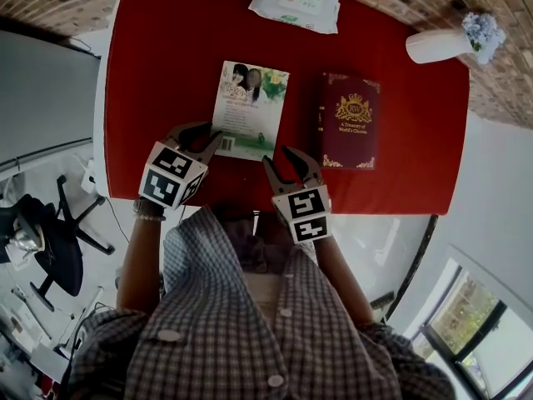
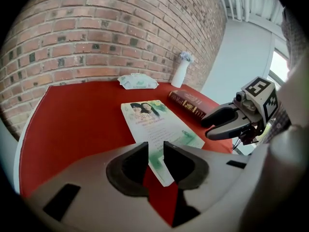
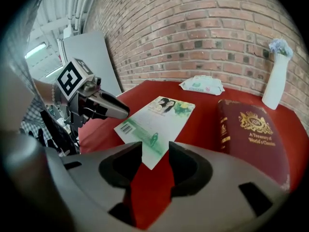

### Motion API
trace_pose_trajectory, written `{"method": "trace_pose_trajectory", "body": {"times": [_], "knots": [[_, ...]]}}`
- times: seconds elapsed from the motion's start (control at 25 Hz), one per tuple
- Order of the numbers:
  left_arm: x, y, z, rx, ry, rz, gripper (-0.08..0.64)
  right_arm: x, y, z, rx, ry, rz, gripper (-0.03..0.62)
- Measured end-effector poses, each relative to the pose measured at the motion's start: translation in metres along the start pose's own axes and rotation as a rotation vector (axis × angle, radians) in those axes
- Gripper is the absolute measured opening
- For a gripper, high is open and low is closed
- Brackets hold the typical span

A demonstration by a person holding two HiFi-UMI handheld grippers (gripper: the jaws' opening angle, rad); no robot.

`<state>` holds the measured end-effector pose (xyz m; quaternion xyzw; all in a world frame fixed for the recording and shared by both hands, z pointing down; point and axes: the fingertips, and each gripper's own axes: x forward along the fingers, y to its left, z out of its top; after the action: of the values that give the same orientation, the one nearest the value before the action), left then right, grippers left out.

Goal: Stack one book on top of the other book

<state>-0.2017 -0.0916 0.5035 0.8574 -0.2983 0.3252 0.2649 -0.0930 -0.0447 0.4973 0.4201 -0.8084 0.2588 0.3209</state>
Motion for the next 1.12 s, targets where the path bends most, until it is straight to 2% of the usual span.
{"method": "trace_pose_trajectory", "body": {"times": [0.08,0.2,0.56,0.76,0.96,1.04,1.12], "knots": [[0.004,0.001,-0.007,0.003,0.027,0.003,0.089,0.005,0.004,-0.010,0.013,0.032,0.022,0.198],[0.009,0.002,-0.015,0.002,0.052,0.006,0.089,0.011,0.008,-0.021,0.035,0.064,0.041,0.222],[0.013,0.005,-0.020,-0.027,0.063,0.005,0.094,0.027,0.012,-0.027,0.037,0.087,0.044,0.233],[0.013,0.005,-0.021,-0.043,0.067,0.000,0.094,0.025,0.012,-0.022,0.160,0.023,0.076,0.235],[0.013,0.006,-0.021,-0.065,0.059,-0.008,0.094,0.017,0.007,-0.016,0.214,-0.052,0.095,0.202],[0.013,0.007,-0.021,-0.073,0.054,-0.009,0.094,0.011,0.007,-0.010,0.292,-0.080,0.118,0.183],[0.012,0.007,-0.021,-0.077,0.050,-0.010,0.094,0.005,0.006,-0.003,0.414,-0.119,0.153,0.172]]}}
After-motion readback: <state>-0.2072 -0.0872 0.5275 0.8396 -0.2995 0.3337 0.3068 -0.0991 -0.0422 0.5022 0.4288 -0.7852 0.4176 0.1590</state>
